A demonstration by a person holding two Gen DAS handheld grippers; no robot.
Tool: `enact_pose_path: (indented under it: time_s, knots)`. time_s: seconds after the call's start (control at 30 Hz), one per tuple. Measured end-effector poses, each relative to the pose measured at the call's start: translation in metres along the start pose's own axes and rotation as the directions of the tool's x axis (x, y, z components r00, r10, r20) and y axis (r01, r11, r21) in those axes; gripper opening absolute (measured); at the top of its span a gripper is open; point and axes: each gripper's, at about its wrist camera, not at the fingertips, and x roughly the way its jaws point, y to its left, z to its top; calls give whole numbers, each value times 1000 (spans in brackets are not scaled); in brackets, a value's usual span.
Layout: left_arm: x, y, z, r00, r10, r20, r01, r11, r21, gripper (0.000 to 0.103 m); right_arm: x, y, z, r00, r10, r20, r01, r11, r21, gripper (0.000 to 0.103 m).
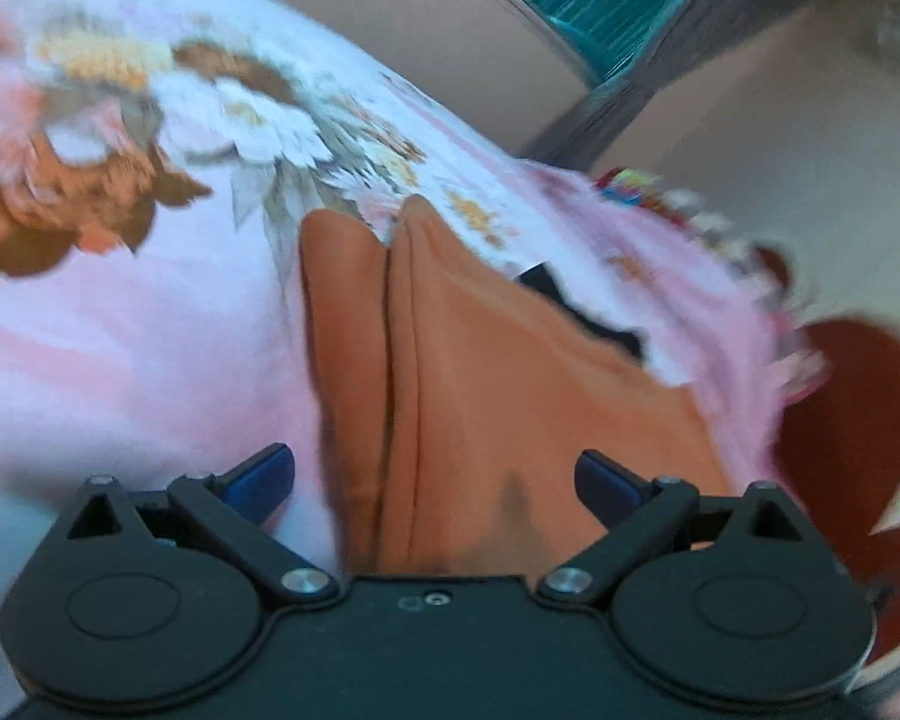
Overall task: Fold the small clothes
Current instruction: 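Grasp the sweatshirt's side edge with the left tool and fold it across the body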
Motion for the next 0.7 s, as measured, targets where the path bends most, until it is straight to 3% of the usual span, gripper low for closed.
enact_pose_path:
  time_s: [0.1, 0.2, 0.33, 0.37, 0.4, 0.43, 0.53, 0.57, 0.6, 0.67, 0.7]
  knots:
    - [6, 22, 11, 991, -134, -14, 132, 988, -79, 97, -6, -8, -7, 1000, 3, 12, -4, 998, 65, 43]
    - [17, 18, 17, 987, -154, -45, 153, 988, -28, 97, 1, -10, -2, 1000, -3, -3, 3, 996, 86, 43]
    - [27, 9, 17, 987, -146, -65, 150, 987, 61, 94, 15, -5, 15, 1000, -22, 7, 22, 999, 27, 43]
    - [28, 6, 16, 991, -126, -54, 130, 988, 77, 82, 20, -7, 16, 999, -35, 12, 35, 999, 30, 43]
    - [29, 5, 16, 995, -93, -42, 96, 992, 85, 43, 24, -8, 17, 999, -45, 13, 44, 998, 49, 43]
    - [32, 7, 16, 998, -47, -36, 50, 996, 74, 30, 29, -11, 15, 998, -54, 11, 53, 996, 67, 43]
    - [33, 21, 17, 996, -90, -17, 89, 996, -11, 26, 31, -13, 7, 998, -62, 10, 61, 995, 77, 43]
    - [34, 20, 17, 996, -83, -20, 83, 997, 2, 16, 28, -13, 6, 998, -54, 23, 52, 996, 78, 43]
    - [35, 17, 17, 996, -85, -23, 85, 996, 21, 13, 27, -14, 6, 999, -46, 29, 44, 996, 80, 43]
    - [35, 13, 16, 996, -83, -21, 84, 995, 49, 13, 27, -17, 5, 999, -44, 30, 41, 995, 88, 43]
    - [33, 15, 15, 995, -96, -16, 96, 994, 42, 19, 27, -17, 5, 999, -41, 29, 39, 995, 92, 43]
